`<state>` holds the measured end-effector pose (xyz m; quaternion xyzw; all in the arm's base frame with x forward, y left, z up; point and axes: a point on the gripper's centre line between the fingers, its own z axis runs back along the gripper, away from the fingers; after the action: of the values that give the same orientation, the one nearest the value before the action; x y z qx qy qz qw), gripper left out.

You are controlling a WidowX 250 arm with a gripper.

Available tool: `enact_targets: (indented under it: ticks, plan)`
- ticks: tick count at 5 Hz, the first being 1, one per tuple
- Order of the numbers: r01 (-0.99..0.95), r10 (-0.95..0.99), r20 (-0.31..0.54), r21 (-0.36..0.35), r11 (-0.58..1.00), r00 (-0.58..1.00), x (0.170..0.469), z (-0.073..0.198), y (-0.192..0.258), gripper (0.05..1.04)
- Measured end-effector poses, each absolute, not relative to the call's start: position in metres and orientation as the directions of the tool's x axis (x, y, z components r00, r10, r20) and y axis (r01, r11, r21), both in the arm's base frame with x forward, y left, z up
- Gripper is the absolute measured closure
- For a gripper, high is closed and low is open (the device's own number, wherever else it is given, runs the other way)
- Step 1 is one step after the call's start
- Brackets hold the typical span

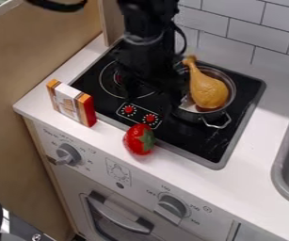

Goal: Move the red berry to the left burner.

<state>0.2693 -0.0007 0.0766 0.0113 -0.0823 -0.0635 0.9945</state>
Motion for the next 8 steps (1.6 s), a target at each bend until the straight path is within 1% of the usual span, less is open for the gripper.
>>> enact_targets:
  ticks: [2, 4, 8]
  plan:
    - [0.135, -0.144, 0.164, 0.065, 0.989, 0.976, 0.264, 0.067, 0.005, 0.098]
    - [0.114, -0.125, 0.172, 0.073, 0.991, 0.977, 0.258, 0.058, 0.008, 0.098]
    - [0.082, -0.098, 0.203, 0.086, 0.993, 0.974, 0.240, 0.033, -0.008, 0.098]
